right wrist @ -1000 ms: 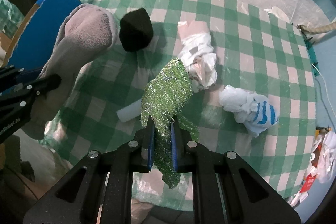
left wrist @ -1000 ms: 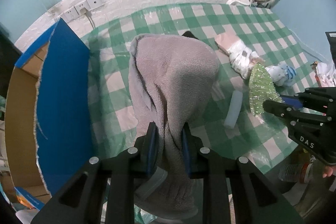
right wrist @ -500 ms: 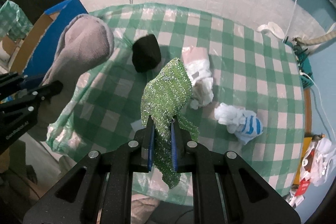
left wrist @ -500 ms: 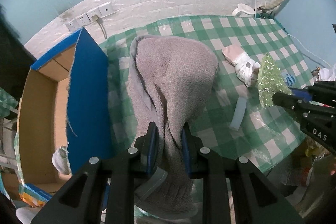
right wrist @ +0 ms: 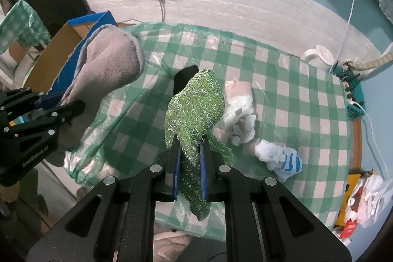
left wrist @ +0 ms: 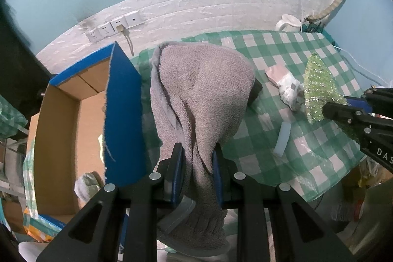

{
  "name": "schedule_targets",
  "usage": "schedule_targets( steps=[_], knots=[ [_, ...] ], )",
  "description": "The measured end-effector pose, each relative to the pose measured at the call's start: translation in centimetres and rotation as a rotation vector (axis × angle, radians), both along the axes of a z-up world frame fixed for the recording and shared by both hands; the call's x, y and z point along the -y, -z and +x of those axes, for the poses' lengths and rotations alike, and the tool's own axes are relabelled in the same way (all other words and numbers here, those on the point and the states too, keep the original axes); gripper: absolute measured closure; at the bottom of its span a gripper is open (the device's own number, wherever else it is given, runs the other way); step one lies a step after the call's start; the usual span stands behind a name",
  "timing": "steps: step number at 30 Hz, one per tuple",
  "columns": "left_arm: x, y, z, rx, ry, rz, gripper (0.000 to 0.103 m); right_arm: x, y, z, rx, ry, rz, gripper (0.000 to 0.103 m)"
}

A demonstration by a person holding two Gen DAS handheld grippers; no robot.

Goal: Organize soft objects
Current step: 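Carry the grey towel and green scrubber with both tools over the cardboard box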

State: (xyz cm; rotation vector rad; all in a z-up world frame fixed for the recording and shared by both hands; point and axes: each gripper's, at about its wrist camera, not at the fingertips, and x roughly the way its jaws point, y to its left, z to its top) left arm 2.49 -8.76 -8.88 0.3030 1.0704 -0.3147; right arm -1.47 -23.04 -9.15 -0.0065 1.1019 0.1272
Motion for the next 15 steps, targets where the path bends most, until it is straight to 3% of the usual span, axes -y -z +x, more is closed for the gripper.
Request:
schedule_targets(
  steps=[15],
  knots=[
    [-2.7, -1.7, 0.4, 0.028, -0.049, -0.029, 0.080, -2.8, -1.4, 1.4, 0.019, -0.041, -0.003, 0.092]
  ],
)
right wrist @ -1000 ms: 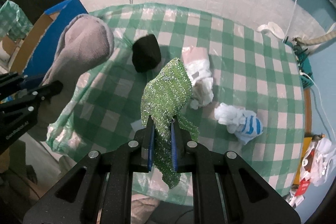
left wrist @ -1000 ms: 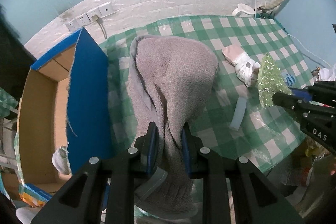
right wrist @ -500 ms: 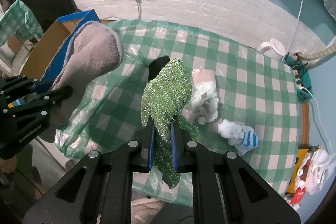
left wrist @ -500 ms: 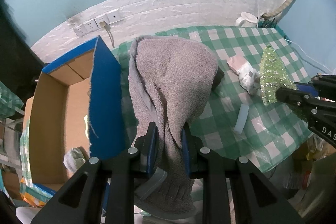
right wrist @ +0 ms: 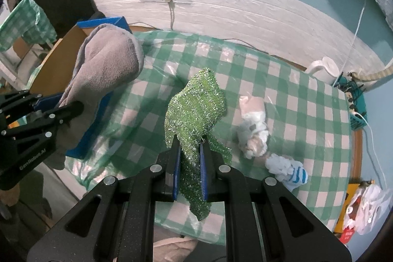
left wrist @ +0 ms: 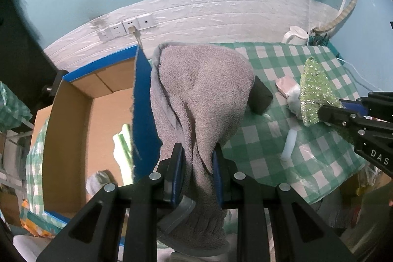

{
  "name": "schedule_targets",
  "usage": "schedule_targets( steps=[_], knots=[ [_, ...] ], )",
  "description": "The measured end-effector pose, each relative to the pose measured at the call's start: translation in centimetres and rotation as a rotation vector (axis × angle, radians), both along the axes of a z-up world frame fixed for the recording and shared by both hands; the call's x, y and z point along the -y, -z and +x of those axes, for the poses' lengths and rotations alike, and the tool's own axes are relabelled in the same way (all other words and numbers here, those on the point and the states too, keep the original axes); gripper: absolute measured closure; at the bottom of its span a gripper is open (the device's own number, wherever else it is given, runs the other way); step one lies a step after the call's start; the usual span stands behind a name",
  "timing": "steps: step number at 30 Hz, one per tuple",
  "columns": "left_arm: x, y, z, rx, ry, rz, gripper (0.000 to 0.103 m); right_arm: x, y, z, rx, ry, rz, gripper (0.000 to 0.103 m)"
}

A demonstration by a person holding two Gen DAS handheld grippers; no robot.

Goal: Organize soft objects
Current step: 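Carry the grey towel and green scrubber with both tools over the cardboard box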

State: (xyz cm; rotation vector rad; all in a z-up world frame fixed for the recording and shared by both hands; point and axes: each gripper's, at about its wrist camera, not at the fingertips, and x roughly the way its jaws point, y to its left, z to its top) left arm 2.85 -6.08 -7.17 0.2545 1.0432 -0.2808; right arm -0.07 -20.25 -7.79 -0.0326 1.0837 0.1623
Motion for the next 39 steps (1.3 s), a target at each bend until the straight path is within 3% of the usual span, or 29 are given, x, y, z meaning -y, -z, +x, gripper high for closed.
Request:
schedule_targets(
  steps=[27, 39],
  knots=[
    [-9.0, -3.0, -0.1, 0.071, -0.142, -0.060, 0.080, -11.1, -2.2, 3.8, 0.026, -0.167, 0.008, 0.092],
    [-14.3, -2.2, 0.4, 0.063, -0.240, -0.063, 0.080, -18.1, -1.9, 5.4, 0.007, -0.275, 0.014, 0.092]
  ],
)
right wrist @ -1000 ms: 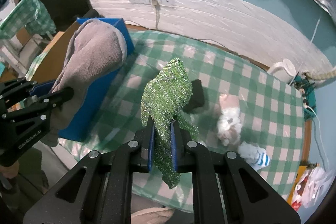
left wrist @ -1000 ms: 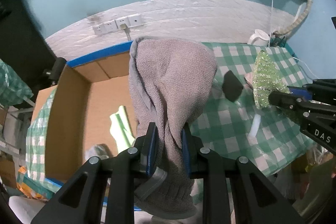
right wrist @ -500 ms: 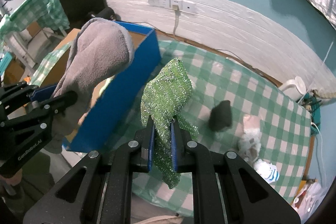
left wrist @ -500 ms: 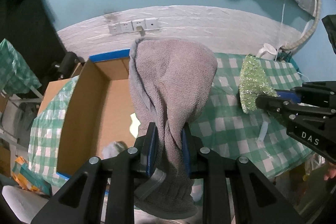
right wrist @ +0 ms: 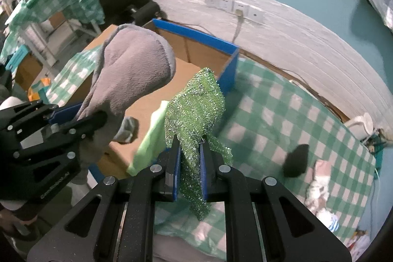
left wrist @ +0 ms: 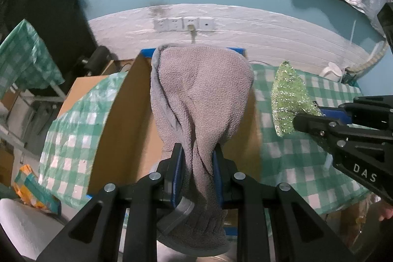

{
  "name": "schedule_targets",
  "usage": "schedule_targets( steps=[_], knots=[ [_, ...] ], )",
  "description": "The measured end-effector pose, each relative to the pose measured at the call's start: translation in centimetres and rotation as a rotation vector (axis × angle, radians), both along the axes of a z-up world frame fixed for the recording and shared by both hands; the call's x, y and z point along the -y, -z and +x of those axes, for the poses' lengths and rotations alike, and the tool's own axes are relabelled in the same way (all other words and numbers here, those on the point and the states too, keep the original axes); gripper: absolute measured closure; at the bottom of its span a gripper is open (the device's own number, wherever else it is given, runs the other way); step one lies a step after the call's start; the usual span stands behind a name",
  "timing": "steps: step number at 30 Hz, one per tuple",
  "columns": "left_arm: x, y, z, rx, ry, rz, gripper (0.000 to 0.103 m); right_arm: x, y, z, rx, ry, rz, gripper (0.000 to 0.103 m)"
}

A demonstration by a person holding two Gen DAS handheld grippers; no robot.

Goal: Organize soft objects
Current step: 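Carry the grey towel and green scrubber with both tools over the cardboard box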

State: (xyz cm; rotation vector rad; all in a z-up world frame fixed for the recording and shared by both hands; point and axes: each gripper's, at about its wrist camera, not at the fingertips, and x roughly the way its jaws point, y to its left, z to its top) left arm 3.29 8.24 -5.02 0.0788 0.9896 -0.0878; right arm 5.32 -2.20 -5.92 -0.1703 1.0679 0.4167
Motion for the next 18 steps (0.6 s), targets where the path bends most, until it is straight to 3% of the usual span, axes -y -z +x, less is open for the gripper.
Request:
schedule_targets(
  steps=[18],
  knots=[
    [-5.8, 2.0, 1.6, -0.034, -0.131, -0.036, 0.080, -6.7, 2.7, 0.9, -0.041, -0.125, -0.034, 0.091]
  ],
)
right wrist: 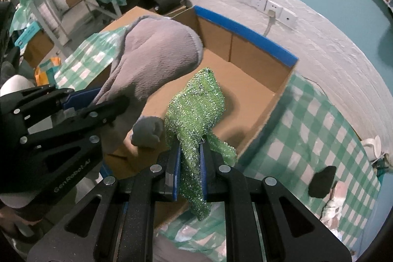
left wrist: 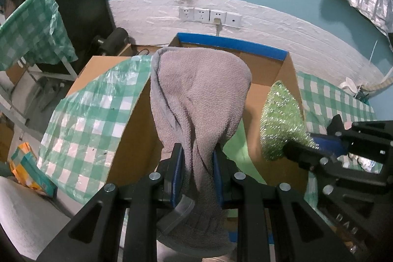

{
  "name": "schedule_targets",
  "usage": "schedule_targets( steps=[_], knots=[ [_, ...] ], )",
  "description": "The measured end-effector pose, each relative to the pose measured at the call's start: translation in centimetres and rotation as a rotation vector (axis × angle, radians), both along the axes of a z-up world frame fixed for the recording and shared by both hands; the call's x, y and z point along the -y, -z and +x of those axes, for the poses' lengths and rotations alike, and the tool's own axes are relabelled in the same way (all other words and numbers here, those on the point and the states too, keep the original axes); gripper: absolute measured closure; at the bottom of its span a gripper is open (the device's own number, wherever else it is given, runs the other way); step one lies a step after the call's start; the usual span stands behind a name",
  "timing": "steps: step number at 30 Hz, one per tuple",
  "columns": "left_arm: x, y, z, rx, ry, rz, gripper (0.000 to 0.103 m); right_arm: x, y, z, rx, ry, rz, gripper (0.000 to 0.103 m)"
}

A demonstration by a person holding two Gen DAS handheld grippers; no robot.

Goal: Organize soft objects
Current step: 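Carry the grey towel and green scrubber with both tools over the cardboard box, then open both tools to drop the towel and scrubber into the box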

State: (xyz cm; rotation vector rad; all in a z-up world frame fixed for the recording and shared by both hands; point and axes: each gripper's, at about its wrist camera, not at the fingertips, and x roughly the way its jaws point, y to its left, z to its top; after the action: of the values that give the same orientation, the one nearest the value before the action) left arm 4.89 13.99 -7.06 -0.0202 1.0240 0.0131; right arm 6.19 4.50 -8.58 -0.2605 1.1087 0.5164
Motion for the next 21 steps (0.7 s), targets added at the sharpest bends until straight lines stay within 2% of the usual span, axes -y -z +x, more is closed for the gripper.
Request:
schedule_targets(
  steps=[3, 4, 5, 7, 9, 11, 13, 21],
  knots=[
    [-0.2, 0.4, 0.2, -0.005, -0.005, -0.001, 0.076, -0.4, 0.3, 0.1, -0.009, -0.009, 0.009, 0.091],
    [-0.2, 0.4, 0.2, -0.006, -0.008, 0.001, 0.072, -0.5, 0.4, 0.2, -0.010, -0.012, 0.011, 0.089],
    [-0.2, 0.5, 0.2, -0.007, -0.009, 0.004, 0.065, -0.6, 0.4, 0.2, -0.011, -0.016, 0.011, 0.084],
    [-0.1, 0.5, 0.2, -0.008, -0.011, 0.012, 0.060, -0.8, 0.4, 0.2, -0.003, -0.020, 0.009, 0.078],
    [-0.1, 0.6, 0.3, -0.008, -0.017, 0.023, 0.060, -0.9, 0.4, 0.2, 0.011, -0.011, -0.008, 0.071],
    [-0.2, 0.6, 0.2, -0.010, -0.023, 0.033, 0.058, -0.6, 0.2, 0.3, 0.020, 0.000, -0.005, 0.059],
    [-0.4, 0.5, 0.2, -0.008, -0.031, 0.044, 0.057, -0.1, 0.0, 0.4, 0.030, 0.013, 0.001, 0.053],
    [-0.3, -0.5, 0.0, 0.025, -0.021, 0.068, 0.053, 1.6, -1.2, 0.5, 0.062, 0.054, 0.007, 0.048]
  ],
)
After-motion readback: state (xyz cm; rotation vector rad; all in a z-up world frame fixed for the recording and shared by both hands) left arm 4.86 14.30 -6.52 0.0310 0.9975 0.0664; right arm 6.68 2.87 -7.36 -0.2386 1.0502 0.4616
